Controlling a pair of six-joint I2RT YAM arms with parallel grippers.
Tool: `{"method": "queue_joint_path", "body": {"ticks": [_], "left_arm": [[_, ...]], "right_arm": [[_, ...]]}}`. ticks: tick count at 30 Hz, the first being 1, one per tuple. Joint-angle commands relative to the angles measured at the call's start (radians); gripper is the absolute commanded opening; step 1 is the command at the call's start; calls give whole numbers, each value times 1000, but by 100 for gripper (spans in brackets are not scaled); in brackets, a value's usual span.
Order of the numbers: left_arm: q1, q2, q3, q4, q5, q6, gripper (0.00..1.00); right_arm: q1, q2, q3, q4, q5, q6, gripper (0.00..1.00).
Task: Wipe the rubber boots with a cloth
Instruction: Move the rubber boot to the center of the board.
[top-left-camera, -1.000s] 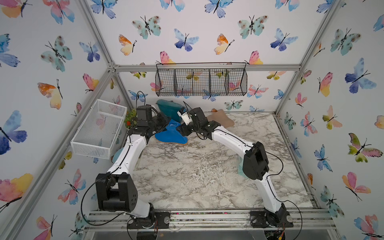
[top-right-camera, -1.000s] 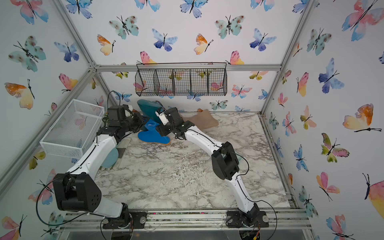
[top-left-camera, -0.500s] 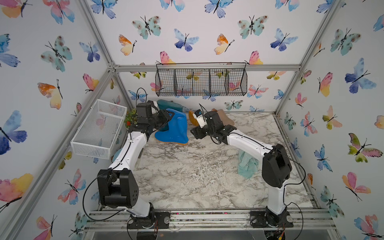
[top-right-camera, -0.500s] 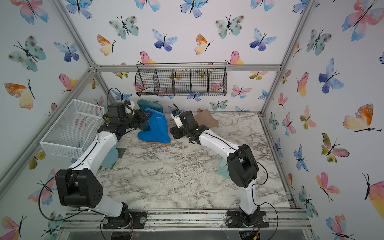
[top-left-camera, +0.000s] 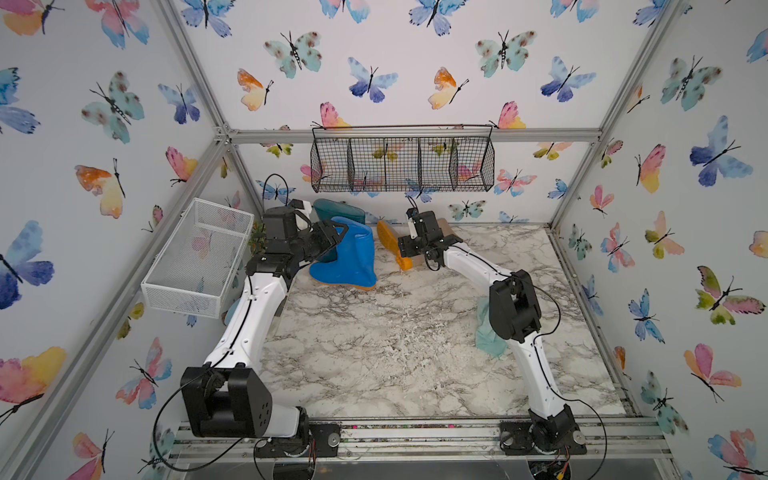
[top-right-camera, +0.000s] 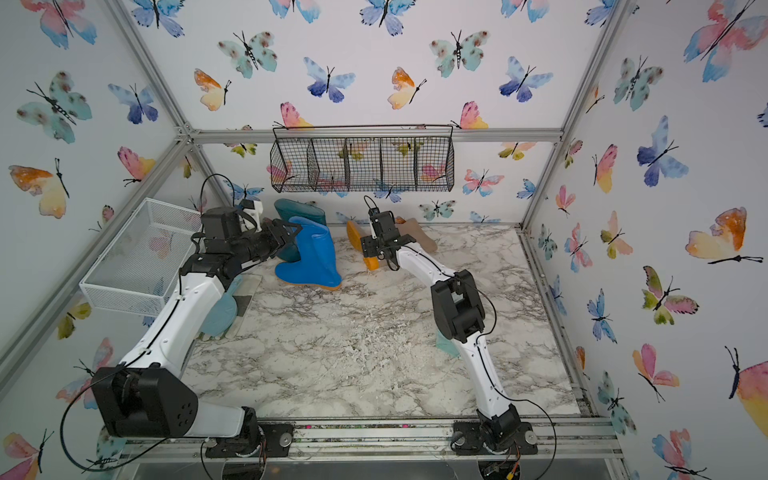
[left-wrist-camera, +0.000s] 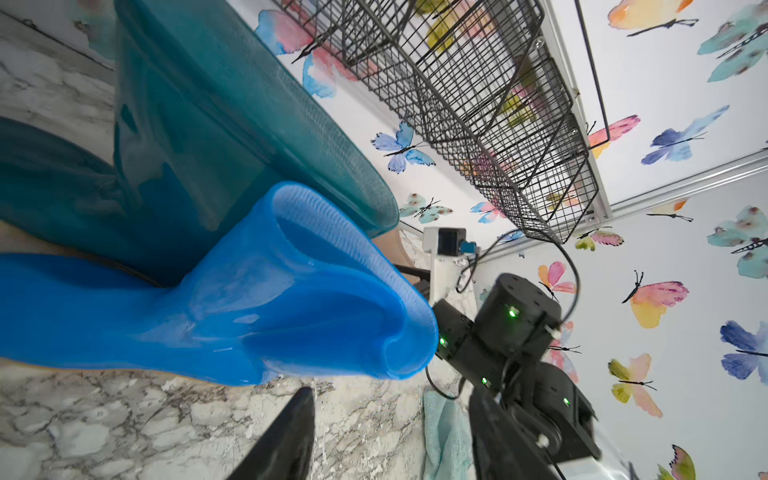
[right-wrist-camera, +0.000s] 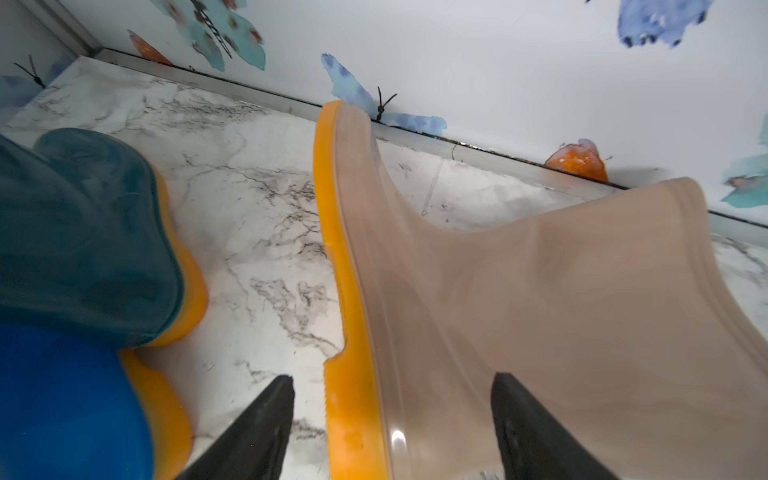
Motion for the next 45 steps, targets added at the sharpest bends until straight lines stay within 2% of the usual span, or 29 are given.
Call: {"method": "queue_joint_path", "body": {"ticks": [1,4,5,10,12,15,17,22,28,33,36,39,45], "left_arm": [[-5,-93,-66,-51,-24,72,63],[-10,-152,-135,-61,-25,94,63],[-11,-173,-158,-64,-62,97,63],[-12,-215,-212,-80,-82,110,63],[-13,-223,-224,-85,-85,110,63],[-14,-227,-254,-87,-87,102,63],[-17,-229,-273,-88,-88,94,63],[-26,-241,-322,-88,-70,48,63],[-89,-255,-369,-87,-77,18,63],[-174,-269,-405,-71,-108,-17,63],[-215,-269,-421,-64,-116,-42,63],[-243,-276,-443,-52,-128,-74,63],[-250,-311,-531,36,-116,-161,63]], "right_arm": [[-14,83,110,-72,-60,34,77],[-17,139,137,-74,-124,42,77],[-17,146,130,-72,-145,47,77],[-17,110,5,-64,-182,72,72],[-17,57,-78,-49,-188,71,62],[-17,-42,-223,-12,-192,59,38],[-16,-119,-324,8,-195,45,28],[-17,-288,-525,5,-223,51,20],[-17,-484,-773,37,-216,189,14],[3,-593,-889,57,-290,228,14],[44,-636,-911,28,-292,235,14],[84,-670,-917,-22,-250,297,12],[184,-708,-907,-57,-266,347,12]]}}
